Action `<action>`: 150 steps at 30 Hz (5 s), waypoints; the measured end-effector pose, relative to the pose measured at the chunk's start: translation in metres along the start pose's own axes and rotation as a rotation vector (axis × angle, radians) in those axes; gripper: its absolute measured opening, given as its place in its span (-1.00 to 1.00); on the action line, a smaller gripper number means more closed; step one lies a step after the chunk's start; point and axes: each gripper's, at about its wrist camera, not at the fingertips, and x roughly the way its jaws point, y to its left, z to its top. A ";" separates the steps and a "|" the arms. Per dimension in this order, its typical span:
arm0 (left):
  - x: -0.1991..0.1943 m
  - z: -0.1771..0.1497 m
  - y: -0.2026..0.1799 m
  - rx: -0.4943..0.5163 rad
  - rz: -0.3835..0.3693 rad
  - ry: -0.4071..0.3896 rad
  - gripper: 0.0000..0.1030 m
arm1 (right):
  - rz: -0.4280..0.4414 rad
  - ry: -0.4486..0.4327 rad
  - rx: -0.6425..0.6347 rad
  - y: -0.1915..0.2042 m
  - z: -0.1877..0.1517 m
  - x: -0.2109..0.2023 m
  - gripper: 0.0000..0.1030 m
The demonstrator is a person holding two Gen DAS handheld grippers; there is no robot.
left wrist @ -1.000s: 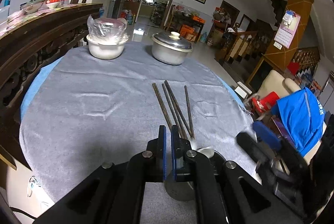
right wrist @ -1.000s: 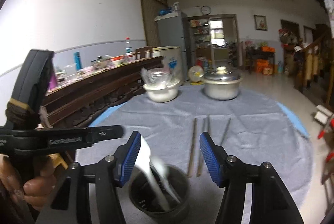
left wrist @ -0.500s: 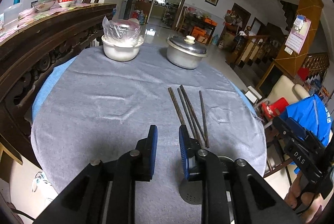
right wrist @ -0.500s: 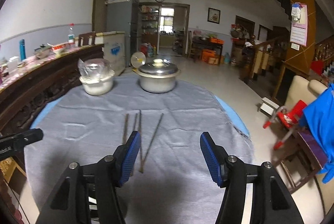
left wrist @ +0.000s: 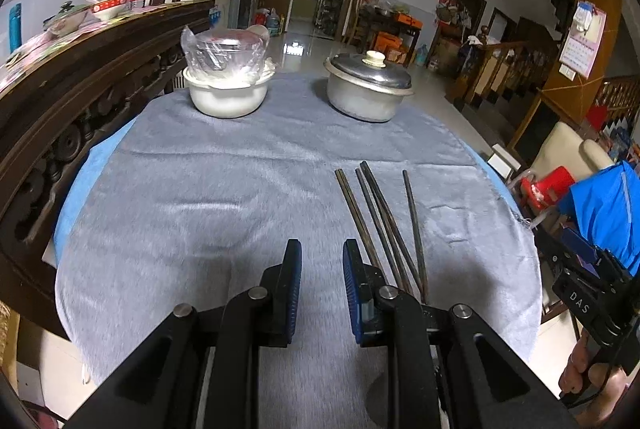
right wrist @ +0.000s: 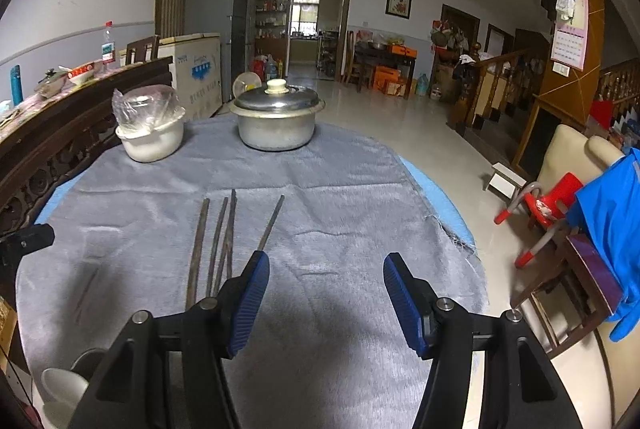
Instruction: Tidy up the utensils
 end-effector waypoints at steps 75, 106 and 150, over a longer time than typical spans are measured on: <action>0.234 0.078 -0.010 0.046 -0.084 0.407 -0.66 | 0.314 0.570 0.177 0.016 0.062 0.274 -0.78; 0.228 0.072 -0.007 0.148 -0.060 0.433 -0.78 | 0.333 0.576 0.126 0.015 0.060 0.270 -0.82; -0.067 0.034 -0.019 0.051 -0.031 -0.277 -0.92 | 0.372 -0.293 0.172 0.003 0.048 -0.053 -0.87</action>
